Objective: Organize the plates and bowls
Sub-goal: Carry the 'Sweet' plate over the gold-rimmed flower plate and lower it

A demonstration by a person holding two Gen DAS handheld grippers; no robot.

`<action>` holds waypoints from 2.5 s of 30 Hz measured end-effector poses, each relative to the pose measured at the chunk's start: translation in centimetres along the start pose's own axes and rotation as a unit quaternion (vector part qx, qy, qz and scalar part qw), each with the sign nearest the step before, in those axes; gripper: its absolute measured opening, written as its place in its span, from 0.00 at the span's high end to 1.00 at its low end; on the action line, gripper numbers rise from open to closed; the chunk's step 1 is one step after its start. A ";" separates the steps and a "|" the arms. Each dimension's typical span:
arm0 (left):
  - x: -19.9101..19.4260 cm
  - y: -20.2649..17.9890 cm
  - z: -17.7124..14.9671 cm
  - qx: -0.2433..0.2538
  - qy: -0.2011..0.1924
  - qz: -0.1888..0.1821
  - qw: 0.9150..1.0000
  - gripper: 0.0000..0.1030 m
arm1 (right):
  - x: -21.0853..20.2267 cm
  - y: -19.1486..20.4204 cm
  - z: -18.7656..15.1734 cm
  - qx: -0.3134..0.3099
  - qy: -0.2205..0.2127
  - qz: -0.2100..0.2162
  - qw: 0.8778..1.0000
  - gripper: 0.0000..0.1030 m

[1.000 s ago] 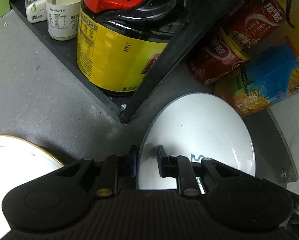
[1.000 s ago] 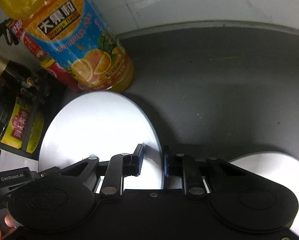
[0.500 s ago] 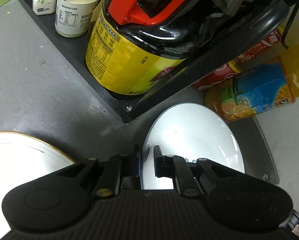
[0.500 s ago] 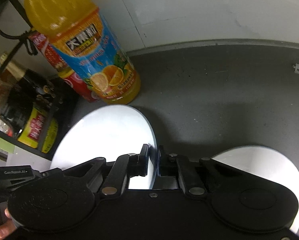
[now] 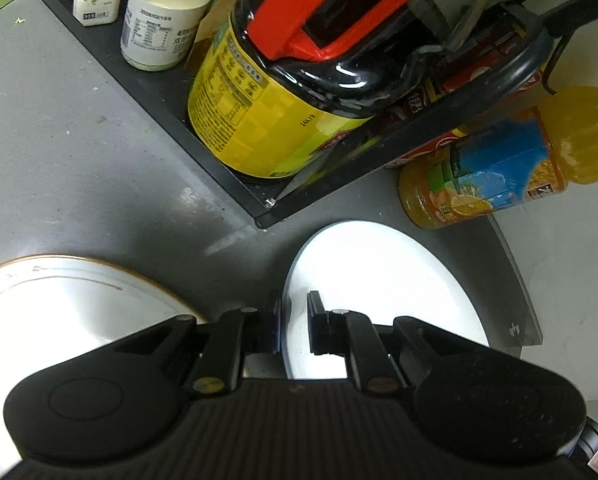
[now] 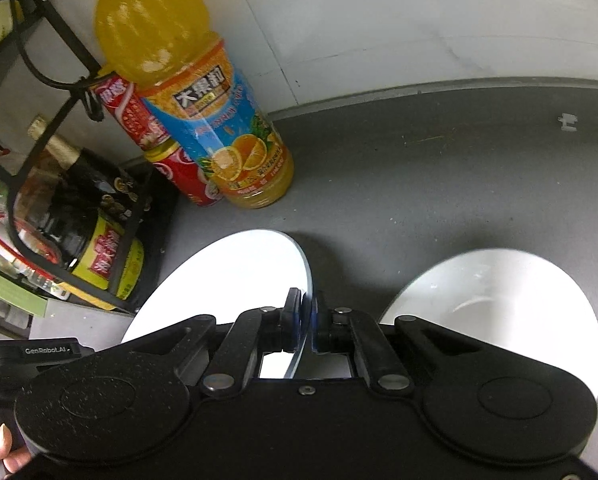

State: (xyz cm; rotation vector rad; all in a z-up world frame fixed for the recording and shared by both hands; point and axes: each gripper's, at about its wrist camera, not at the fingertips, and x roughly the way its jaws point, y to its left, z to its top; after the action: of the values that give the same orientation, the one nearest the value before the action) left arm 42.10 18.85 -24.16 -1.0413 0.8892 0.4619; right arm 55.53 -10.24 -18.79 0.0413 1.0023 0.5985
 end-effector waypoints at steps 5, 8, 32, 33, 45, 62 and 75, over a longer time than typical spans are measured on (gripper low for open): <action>-1.5 0.0 0.2 0.011 -0.004 -0.011 1.000 0.89 | -1.7 1.1 -1.0 0.008 -0.015 -0.003 1.000 0.95; -2.6 0.2 0.2 0.022 0.000 -0.014 1.000 0.89 | -2.6 1.8 -1.9 0.014 -0.019 -0.004 1.000 0.95; -8.1 6.8 -1.3 0.043 0.029 -0.033 0.998 0.89 | -6.3 8.5 -9.5 0.023 -0.030 -0.026 0.999 0.95; -8.2 7.2 -1.4 0.042 0.030 -0.033 0.998 0.89 | -6.2 8.7 -9.8 0.024 -0.029 -0.026 0.999 0.95; -9.2 10.7 -2.3 0.040 0.036 -0.023 0.998 0.89 | -5.2 10.4 -13.0 0.021 -0.016 -0.030 0.999 0.95; -8.6 13.7 -3.1 0.047 0.054 0.008 0.997 0.89 | -3.8 11.6 -14.4 0.020 -0.003 -0.033 0.999 0.94; -7.9 13.4 -3.0 0.089 0.069 0.038 0.993 0.89 | -3.3 11.6 -14.7 0.018 0.001 -0.028 0.999 0.93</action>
State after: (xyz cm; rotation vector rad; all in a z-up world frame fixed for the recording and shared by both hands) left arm 26.90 22.89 -25.65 -0.8861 1.0759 0.3689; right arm 37.18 -5.57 -20.84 0.0445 1.0126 0.5292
